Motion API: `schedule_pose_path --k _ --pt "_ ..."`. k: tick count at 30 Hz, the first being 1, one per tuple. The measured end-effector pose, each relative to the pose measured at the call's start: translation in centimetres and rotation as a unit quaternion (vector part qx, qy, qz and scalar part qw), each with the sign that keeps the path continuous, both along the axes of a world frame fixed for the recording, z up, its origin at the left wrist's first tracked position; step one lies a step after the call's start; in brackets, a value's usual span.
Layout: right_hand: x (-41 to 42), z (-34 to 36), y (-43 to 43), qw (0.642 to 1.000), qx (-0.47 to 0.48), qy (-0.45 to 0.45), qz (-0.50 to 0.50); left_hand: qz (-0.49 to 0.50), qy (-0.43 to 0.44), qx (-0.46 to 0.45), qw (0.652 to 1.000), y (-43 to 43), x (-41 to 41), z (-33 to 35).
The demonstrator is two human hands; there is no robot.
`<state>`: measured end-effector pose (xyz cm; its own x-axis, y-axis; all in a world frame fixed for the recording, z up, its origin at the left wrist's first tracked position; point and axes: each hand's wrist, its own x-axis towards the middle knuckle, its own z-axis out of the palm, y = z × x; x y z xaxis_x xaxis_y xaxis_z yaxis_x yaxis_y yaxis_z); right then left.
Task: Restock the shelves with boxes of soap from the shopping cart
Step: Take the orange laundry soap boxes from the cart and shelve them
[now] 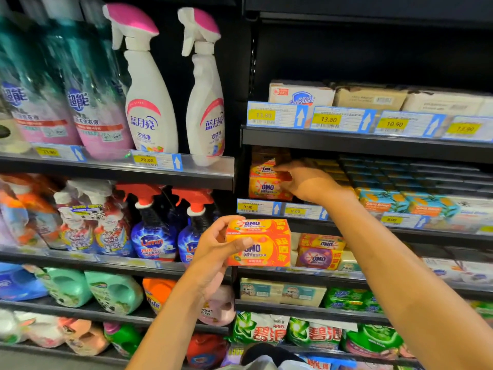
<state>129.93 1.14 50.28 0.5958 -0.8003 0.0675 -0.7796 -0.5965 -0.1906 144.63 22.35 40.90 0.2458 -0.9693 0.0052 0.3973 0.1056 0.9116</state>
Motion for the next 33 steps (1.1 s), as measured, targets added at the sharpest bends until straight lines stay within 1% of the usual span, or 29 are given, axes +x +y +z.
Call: schedule_pose_path --k 4,7,9,11,13,14,15,17,19,20,22,24,25,27,28,29,30,31,33 --pt "0.3 0.1 -0.1 1.0 -0.008 0.01 -0.008 0.002 0.002 -0.004 1.0 -0.2 -0.2 0.5" --pt "0.0 0.1 0.3 0.999 -0.024 0.021 0.006 0.016 0.004 -0.008 1.0 -0.2 -0.4 1.0" --pt "-0.8 0.1 1.1 0.999 -0.029 -0.02 0.014 0.026 0.002 -0.014 1.0 -0.1 -0.6 1.5" --pt "-2.0 0.2 2.7 0.994 -0.054 -0.094 0.023 0.033 0.004 -0.021 0.999 -0.1 -0.8 1.9" --pt "-3.5 -0.1 4.8 0.978 -0.103 -0.165 0.078 0.036 0.007 -0.025 0.999 0.0 -1.0 2.2" --pt "-4.1 -0.3 6.0 0.969 -0.099 -0.195 0.111 0.036 0.007 -0.029 0.999 0.0 -1.1 2.3" --pt "-4.7 -0.3 7.2 0.965 -0.066 -0.213 0.135 0.035 0.003 -0.033 0.999 -0.1 -1.2 2.4" --pt "-5.6 -0.4 9.0 0.964 0.019 -0.212 0.161 0.033 -0.004 -0.04 0.999 -0.1 -1.5 2.7" --pt "-6.3 -0.4 9.9 0.958 0.084 -0.221 0.16 0.027 -0.005 -0.047 0.999 -0.2 -1.9 3.0" --pt "-6.5 -0.3 10.0 0.951 0.119 -0.241 0.152 0.025 -0.011 -0.05 0.998 -0.3 -2.1 3.2" --pt "-7.0 0.3 10.0 0.933 0.171 -0.287 0.134 0.021 -0.042 -0.053 0.997 -0.7 -2.3 3.7" --pt "-7.4 0.7 10.0 0.914 0.198 -0.334 0.113 0.019 -0.085 -0.059 0.994 -1.1 -2.1 4.1" --pt "-7.5 0.9 9.8 0.906 0.204 -0.357 0.103 0.023 -0.12 -0.066 0.99 -1.3 -1.8 4.3" --pt "-7.9 1.2 9.4 0.897 0.194 -0.388 0.084 0.053 -0.211 -0.082 0.973 -1.5 -1.0 4.3" --pt "-8.0 1.3 9.0 0.896 0.185 -0.396 0.074 0.076 -0.263 -0.094 0.957 -1.5 -0.4 4.0" --pt "-8.1 1.5 8.6 0.897 0.177 -0.401 0.063 0.096 -0.327 -0.111 0.934 -1.5 0.2 3.6" --pt "-8.1 1.7 8.2 0.896 0.171 -0.407 0.055 0.108 -0.401 -0.129 0.901 -1.5 0.8 3.1" --pt "-8.0 1.8 7.8 0.895 0.167 -0.411 0.05 0.111 -0.475 -0.147 0.861 -1.6 1.3 2.5" --pt "-7.6 2.0 6.8 0.894 0.158 -0.417 0.046 0.098 -0.604 -0.183 0.77 -2.0 1.7 1.5"
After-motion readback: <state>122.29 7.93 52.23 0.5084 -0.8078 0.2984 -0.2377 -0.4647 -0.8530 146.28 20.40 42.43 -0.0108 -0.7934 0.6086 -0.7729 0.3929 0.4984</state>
